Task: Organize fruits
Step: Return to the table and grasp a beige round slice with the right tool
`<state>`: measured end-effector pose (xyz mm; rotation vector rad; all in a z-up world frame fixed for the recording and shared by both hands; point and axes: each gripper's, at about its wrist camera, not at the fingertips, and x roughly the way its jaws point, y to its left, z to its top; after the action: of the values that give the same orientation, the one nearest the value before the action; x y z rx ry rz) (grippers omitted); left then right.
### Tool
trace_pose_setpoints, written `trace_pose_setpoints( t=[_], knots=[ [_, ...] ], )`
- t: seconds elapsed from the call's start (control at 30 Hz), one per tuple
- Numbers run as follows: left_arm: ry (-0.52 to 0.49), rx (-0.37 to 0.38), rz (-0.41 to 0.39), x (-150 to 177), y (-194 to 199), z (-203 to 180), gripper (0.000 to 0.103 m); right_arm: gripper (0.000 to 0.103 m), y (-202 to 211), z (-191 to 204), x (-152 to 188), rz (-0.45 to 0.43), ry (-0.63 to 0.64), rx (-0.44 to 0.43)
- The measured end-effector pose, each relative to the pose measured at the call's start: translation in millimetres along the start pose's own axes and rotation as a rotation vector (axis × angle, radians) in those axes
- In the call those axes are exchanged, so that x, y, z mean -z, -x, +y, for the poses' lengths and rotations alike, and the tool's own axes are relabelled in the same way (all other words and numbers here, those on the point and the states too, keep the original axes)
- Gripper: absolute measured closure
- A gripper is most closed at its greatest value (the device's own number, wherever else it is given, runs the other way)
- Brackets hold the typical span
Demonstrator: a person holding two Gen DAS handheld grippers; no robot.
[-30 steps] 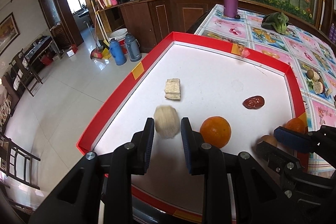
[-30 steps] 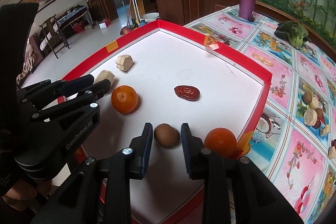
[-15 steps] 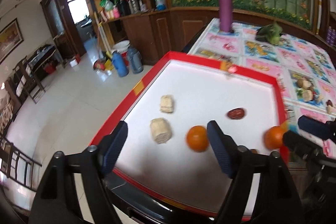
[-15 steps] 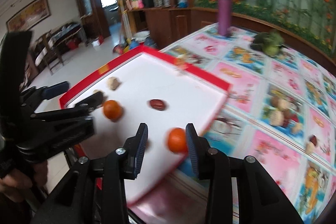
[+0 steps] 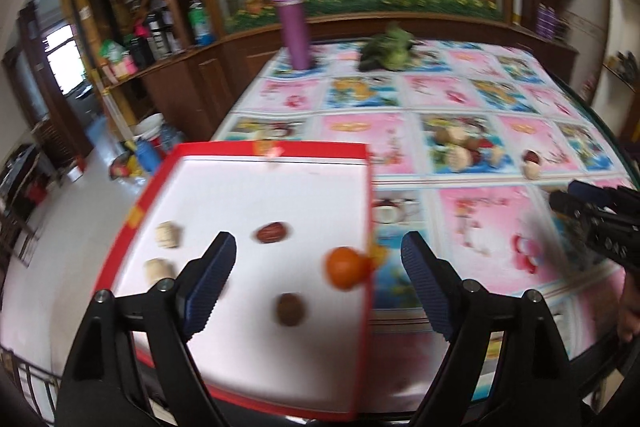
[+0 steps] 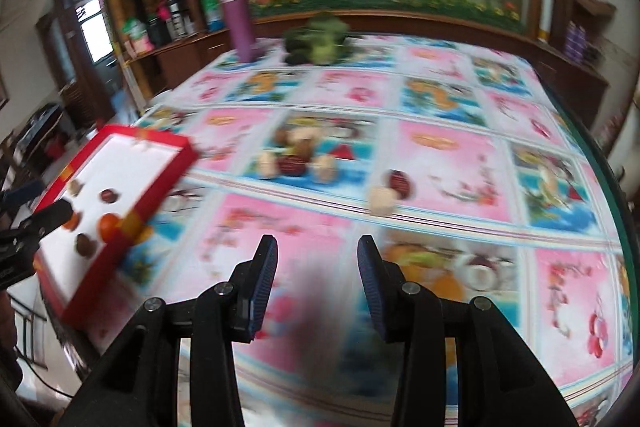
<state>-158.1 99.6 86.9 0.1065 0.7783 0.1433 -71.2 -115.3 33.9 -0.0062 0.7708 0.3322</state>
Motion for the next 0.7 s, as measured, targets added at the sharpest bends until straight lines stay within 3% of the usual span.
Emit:
trace_pose_setpoints(
  t=[0.23,0.57,0.7],
  knots=[
    [-0.079,0.084,0.049,-25.8,-21.7,-43.1,0.018,0.062,-24.6,-45.6,-8.4,0.059,-0.088,-0.017],
    [-0.097,0.119,0.131,-50.7,-70.5,-71.7,0.018,0.062,-63.4,-47.6,-24.2,0.12,-0.113,-0.02],
    [-0.085,0.145,0.163,-57.0,-86.7,-80.4,0.018,0.062,-65.9,-43.8,-25.9,0.1,-0.099,0.006]
  ],
)
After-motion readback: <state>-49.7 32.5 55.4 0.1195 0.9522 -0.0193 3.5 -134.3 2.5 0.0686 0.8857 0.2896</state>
